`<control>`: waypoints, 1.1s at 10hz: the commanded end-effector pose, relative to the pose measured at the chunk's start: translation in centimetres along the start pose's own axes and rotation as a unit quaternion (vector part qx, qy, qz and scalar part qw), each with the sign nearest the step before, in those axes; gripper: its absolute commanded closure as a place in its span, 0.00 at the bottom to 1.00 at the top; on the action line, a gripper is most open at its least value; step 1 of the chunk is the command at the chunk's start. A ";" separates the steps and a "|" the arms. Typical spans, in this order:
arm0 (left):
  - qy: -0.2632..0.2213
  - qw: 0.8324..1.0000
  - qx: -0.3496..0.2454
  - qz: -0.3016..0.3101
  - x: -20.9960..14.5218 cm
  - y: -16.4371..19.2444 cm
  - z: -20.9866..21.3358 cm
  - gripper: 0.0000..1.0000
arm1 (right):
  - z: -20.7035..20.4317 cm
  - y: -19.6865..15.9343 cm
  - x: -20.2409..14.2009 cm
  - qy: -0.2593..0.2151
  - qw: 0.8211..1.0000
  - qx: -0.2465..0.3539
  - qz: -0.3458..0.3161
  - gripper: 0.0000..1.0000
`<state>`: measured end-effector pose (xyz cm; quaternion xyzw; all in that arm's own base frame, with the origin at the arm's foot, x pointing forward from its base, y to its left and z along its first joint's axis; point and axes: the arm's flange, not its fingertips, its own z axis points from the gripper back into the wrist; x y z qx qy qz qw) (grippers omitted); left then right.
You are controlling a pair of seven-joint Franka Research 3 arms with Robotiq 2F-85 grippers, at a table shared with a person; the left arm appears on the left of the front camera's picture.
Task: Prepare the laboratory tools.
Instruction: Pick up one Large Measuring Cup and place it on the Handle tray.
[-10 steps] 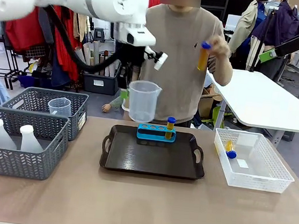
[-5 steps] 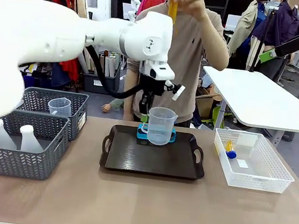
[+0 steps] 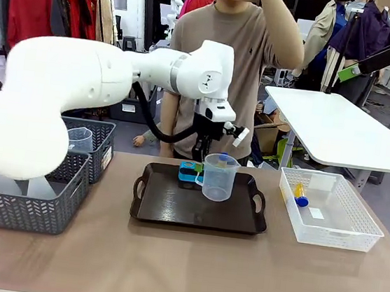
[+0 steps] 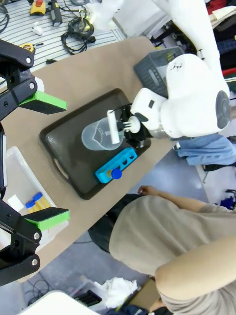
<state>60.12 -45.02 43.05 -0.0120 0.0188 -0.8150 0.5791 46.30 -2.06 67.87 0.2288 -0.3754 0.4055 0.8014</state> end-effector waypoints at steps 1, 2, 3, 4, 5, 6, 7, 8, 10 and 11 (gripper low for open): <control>0.017 1.000 0.012 -0.017 2.3 2.2 0.1 1.00 | 0.0 0.1 0.1 -0.004 1.000 0.003 0.001 0.00; 0.022 0.999 0.018 -0.019 2.9 2.1 -0.5 1.00 | 0.0 0.1 0.1 -0.004 1.000 0.003 0.001 0.00; 0.026 0.999 0.021 -0.021 3.4 1.8 -1.3 1.00 | 0.0 0.1 0.1 -0.004 1.000 0.003 0.001 0.00; 0.023 0.999 0.018 -0.029 4.2 1.8 -2.3 1.00 | 0.0 0.1 0.1 -0.004 1.000 0.003 0.001 0.00; 0.026 0.999 0.018 -0.037 4.7 1.8 -2.9 1.00 | 0.0 0.1 0.1 -0.004 1.000 0.003 0.001 0.00; 0.024 0.999 0.026 -0.034 5.1 1.8 -3.1 1.00 | 0.0 0.1 0.1 -0.004 1.000 0.003 0.001 0.00; 0.023 0.999 0.033 -0.031 5.1 1.8 -3.1 1.00 | 0.0 0.1 0.1 -0.004 1.000 0.003 0.001 0.00; 0.024 0.999 0.030 -0.031 5.0 2.2 -3.2 1.00 | 0.0 0.1 0.1 -0.004 1.000 0.003 0.001 0.00; 0.023 0.999 0.027 -0.026 5.0 2.5 -3.5 1.00 | 0.0 0.1 0.1 -0.004 1.000 0.003 0.001 0.00; 0.021 0.999 0.025 -0.025 4.9 2.6 -3.5 0.95 | 0.0 0.1 0.1 -0.004 1.000 0.003 0.001 0.00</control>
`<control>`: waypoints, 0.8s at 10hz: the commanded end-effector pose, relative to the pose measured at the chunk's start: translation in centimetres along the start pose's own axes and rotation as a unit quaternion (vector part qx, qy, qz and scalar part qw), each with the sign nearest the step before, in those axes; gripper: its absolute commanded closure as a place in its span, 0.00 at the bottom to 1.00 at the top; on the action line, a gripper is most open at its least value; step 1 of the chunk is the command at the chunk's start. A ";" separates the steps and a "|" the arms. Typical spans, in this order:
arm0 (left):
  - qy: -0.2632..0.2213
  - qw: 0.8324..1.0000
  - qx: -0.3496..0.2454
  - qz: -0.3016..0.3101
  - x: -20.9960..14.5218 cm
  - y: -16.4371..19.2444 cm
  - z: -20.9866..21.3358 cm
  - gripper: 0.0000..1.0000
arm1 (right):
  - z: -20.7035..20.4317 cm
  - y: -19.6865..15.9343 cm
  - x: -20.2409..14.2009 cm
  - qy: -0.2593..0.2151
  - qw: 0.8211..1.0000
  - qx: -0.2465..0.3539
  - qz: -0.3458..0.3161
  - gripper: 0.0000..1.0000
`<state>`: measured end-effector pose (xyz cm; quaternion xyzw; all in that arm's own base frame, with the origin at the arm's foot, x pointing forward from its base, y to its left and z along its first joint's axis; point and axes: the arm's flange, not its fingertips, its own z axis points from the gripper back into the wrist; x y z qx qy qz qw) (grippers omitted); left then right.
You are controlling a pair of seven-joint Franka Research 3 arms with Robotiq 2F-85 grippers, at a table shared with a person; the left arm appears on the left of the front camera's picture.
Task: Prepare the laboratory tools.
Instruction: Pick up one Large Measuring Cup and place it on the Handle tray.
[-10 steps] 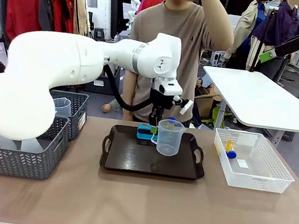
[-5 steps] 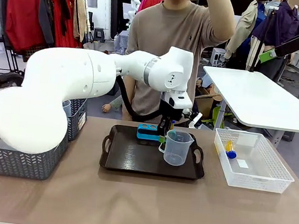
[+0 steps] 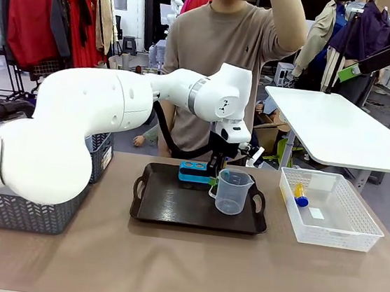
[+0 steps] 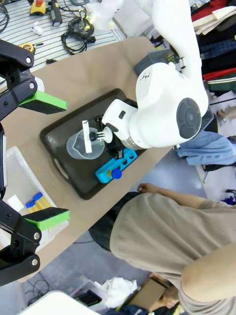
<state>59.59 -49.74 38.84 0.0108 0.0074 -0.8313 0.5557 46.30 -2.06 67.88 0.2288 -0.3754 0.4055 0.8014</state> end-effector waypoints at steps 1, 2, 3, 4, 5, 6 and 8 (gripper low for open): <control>0.009 1.000 0.002 0.005 0.3 1.4 0.5 0.76 | 0.0 0.1 0.1 -0.004 1.000 0.003 0.001 0.00; 0.009 1.000 0.002 0.005 0.1 1.4 0.4 0.56 | 0.0 0.1 0.1 -0.004 1.000 0.003 0.001 0.00; 0.010 1.000 0.001 0.006 0.1 1.2 0.3 0.36 | 0.0 0.1 0.1 -0.004 1.000 0.003 0.001 0.00; 0.011 1.000 -0.001 0.007 0.1 1.2 0.3 0.17 | 0.0 0.1 0.1 -0.004 1.000 0.003 0.001 0.00; 0.011 1.000 -0.001 0.008 -0.1 1.1 0.7 0.00 | 0.0 0.1 0.1 -0.004 1.000 0.003 0.001 0.00; 0.011 1.000 0.000 0.010 -0.2 0.9 1.2 0.00 | 0.0 0.1 0.1 -0.004 1.000 0.003 0.001 0.00; 0.007 1.000 0.002 0.008 -0.3 0.3 2.3 0.00 | 0.0 0.1 0.1 -0.004 1.000 0.003 0.001 0.00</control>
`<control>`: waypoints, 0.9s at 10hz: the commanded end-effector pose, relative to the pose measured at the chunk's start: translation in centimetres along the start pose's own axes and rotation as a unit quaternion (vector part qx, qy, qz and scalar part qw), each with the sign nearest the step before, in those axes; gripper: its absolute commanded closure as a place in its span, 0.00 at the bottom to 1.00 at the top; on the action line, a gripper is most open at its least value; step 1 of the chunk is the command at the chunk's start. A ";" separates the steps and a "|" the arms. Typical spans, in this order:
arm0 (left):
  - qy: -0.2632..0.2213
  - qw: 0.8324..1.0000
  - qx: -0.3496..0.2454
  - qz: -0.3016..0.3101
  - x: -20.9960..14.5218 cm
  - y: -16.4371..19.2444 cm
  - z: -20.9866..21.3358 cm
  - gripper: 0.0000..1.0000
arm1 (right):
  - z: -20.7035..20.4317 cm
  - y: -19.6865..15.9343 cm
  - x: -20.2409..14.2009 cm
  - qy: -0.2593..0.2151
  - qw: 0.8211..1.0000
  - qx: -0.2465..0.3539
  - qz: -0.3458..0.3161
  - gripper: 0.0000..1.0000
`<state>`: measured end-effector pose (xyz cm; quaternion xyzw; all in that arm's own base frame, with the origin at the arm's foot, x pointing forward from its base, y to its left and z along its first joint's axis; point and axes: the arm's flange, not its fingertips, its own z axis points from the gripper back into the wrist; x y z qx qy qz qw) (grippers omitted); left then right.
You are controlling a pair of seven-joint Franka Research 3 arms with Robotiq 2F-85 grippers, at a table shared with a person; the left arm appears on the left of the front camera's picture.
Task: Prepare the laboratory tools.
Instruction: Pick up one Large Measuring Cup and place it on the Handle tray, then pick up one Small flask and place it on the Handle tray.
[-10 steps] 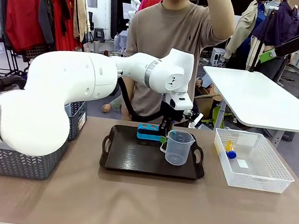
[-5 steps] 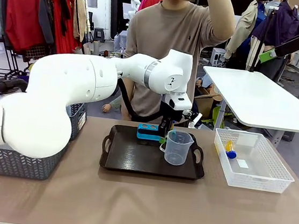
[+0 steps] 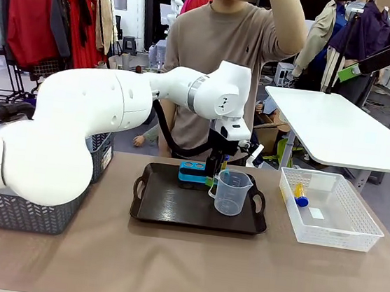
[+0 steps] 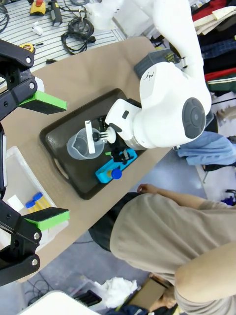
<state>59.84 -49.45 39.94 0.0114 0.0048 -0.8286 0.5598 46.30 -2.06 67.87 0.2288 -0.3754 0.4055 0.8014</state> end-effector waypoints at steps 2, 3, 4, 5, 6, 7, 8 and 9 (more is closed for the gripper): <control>0.005 1.000 -0.001 0.004 0.0 0.0 1.7 0.00 | 0.0 0.1 0.1 -0.004 1.000 0.003 0.001 0.00; 0.003 1.000 -0.002 0.006 0.0 -0.3 2.2 0.00 | 0.0 0.1 0.1 -0.004 1.000 0.003 0.001 0.00; 0.004 1.000 -0.009 0.011 0.0 -0.4 2.6 0.00 | 0.0 0.1 0.1 -0.004 1.000 0.003 0.001 0.00; 0.009 0.999 -0.021 0.022 -0.2 -0.5 2.8 0.00 | 0.0 0.1 0.1 -0.004 1.000 0.003 0.001 0.00; 0.001 1.000 0.000 0.002 -0.1 -0.4 1.7 0.00 | 0.0 0.1 0.1 -0.004 1.000 0.003 0.001 0.00; 0.001 1.000 0.000 0.002 -0.1 -0.4 1.7 0.00 | 0.0 0.1 0.1 -0.004 1.000 0.003 0.001 0.00; 0.001 1.000 0.000 0.002 -0.1 -0.4 1.7 0.00 | 0.0 0.1 0.1 -0.004 1.000 0.003 0.001 0.00; 0.001 1.000 0.000 0.002 -0.1 -0.4 1.7 0.00 | 0.0 0.1 0.1 -0.004 1.000 0.003 0.001 0.00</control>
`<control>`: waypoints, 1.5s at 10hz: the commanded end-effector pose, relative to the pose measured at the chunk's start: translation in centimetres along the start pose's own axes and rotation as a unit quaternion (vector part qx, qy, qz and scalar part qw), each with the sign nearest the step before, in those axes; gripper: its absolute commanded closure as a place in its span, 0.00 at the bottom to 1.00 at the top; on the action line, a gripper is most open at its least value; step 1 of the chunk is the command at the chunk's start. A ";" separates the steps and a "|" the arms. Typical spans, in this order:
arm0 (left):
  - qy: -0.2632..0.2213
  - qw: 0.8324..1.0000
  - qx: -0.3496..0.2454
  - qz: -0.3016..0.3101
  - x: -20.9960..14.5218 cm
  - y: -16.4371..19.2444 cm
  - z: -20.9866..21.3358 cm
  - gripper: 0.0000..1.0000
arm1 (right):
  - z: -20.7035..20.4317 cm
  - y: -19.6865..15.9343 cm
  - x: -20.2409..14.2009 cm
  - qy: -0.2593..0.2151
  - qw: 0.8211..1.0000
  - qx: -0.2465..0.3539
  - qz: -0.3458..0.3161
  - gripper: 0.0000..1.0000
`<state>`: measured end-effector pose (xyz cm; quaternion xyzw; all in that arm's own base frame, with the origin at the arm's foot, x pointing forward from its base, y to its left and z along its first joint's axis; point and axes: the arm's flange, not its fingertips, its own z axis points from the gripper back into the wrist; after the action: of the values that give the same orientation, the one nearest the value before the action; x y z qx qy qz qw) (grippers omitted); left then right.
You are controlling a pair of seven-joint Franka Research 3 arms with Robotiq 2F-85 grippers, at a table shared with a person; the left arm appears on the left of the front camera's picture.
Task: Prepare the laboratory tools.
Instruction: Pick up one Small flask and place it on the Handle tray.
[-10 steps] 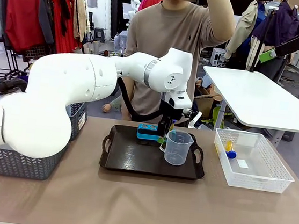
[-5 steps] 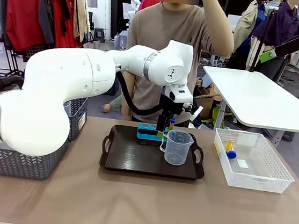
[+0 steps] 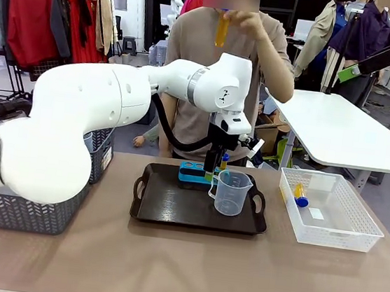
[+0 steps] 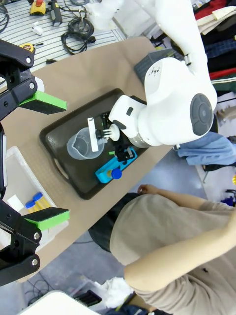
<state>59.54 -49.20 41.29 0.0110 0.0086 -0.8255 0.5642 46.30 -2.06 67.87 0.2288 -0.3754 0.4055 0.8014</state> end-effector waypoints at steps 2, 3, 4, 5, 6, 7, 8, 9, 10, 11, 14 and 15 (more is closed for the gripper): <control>-0.003 1.000 0.006 0.009 -1.4 -1.4 1.8 0.00 | 0.0 0.1 0.1 -0.004 1.000 0.003 0.001 0.00; -0.017 0.999 0.003 0.027 -3.1 -3.4 4.2 0.00 | 0.0 0.1 0.1 -0.004 1.000 0.003 0.001 0.00; -0.012 0.998 0.017 0.063 -4.2 -5.3 6.1 0.00 | 0.0 0.1 0.1 -0.004 1.000 0.003 0.001 0.00; -0.009 0.996 0.033 0.087 -5.1 -6.2 7.6 0.00 | 0.0 0.1 0.1 -0.004 1.000 0.003 0.001 0.00; -0.015 0.993 0.046 0.111 -6.2 -7.8 10.0 0.00 | 0.0 0.1 0.1 -0.004 1.000 0.003 0.001 0.00; -0.013 0.985 0.071 0.154 -7.7 -8.8 11.9 0.00 | 0.0 0.1 0.1 -0.004 1.000 0.003 0.001 0.00; -0.019 0.973 0.092 0.210 -9.4 -10.5 14.2 0.00 | 0.0 0.1 0.1 -0.004 1.000 0.003 0.001 0.00; -0.016 0.961 0.121 0.249 -10.7 -12.2 16.0 0.00 | 0.0 0.1 0.1 -0.004 1.000 0.003 0.001 0.00; -0.018 0.944 0.156 0.292 -12.3 -13.6 17.6 0.00 | 0.0 0.1 0.1 -0.004 1.000 0.003 0.001 0.00; -0.020 0.925 0.174 0.337 -14.6 -15.4 19.6 0.00 | 0.0 0.1 0.1 -0.004 1.000 0.003 0.001 0.00; -0.027 0.859 0.204 0.468 -19.9 -20.5 21.4 0.00 | 0.0 0.1 0.1 -0.004 1.000 0.003 0.001 0.00; -0.039 0.847 0.209 0.488 -21.9 -21.3 21.3 0.00 | 0.0 0.1 0.1 -0.004 1.000 0.003 0.001 0.00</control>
<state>48.92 -22.84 65.03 0.1040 -0.1737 -0.4469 0.8714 46.31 -2.09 67.83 0.2288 -0.3751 0.4051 0.8018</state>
